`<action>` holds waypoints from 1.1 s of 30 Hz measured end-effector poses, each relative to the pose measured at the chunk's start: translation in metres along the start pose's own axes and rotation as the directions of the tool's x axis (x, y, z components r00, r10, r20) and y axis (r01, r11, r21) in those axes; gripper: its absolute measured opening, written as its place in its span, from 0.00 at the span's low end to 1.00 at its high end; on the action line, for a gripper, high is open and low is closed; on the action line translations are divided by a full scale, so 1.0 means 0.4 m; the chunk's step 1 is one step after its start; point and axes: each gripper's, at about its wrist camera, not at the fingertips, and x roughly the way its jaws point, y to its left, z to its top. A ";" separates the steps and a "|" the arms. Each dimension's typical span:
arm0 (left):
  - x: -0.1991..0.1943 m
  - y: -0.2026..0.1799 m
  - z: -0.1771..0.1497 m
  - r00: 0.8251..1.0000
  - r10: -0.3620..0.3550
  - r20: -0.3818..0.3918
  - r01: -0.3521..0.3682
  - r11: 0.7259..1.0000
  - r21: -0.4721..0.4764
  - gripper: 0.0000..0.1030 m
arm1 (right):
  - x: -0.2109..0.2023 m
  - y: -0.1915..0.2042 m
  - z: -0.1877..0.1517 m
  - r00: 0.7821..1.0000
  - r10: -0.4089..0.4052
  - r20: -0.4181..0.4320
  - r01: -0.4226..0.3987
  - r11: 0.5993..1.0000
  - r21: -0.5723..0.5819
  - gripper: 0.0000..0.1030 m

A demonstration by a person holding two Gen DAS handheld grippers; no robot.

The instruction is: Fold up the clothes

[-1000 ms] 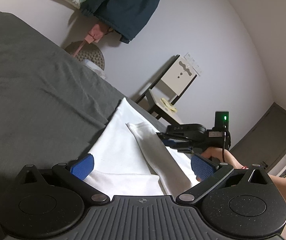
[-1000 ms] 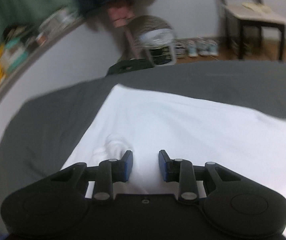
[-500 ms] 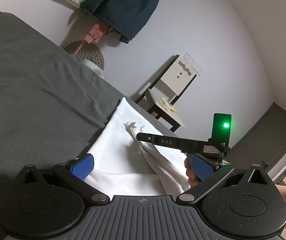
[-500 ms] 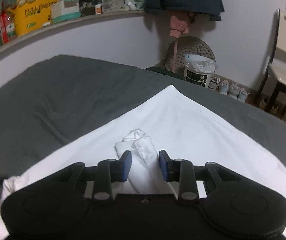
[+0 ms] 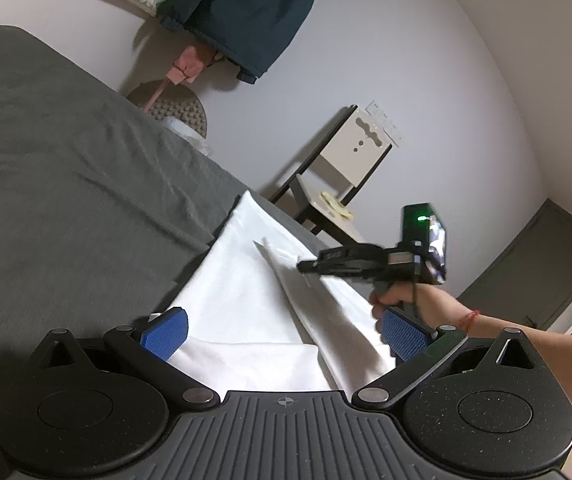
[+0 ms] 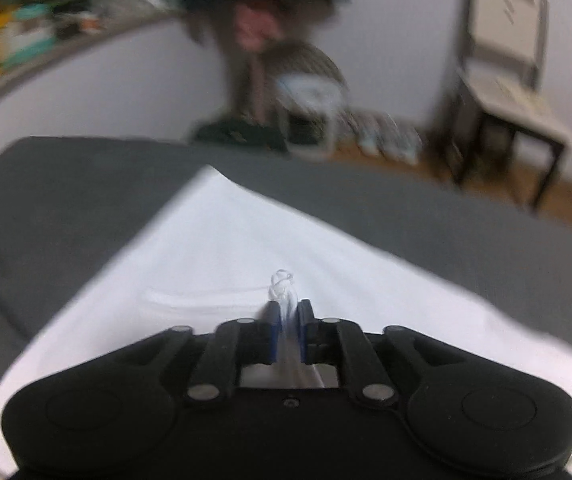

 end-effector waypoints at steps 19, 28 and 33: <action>0.054 -0.110 -0.054 0.952 -0.215 -0.219 0.211 0.977 -0.044 1.00 | -0.805 -0.316 -0.483 0.996 0.065 0.068 -0.085 0.930 0.358 0.56; -0.023 -0.371 -0.272 0.710 -0.374 -0.596 0.441 0.897 -0.037 1.00 | -0.848 -0.417 -0.795 0.989 0.031 0.144 -0.115 0.776 0.621 0.56; -0.098 -0.506 -0.437 0.777 -0.241 -0.581 0.384 0.914 0.134 1.00 | -0.762 -0.541 -0.749 0.935 0.249 0.252 -0.355 0.664 0.658 0.67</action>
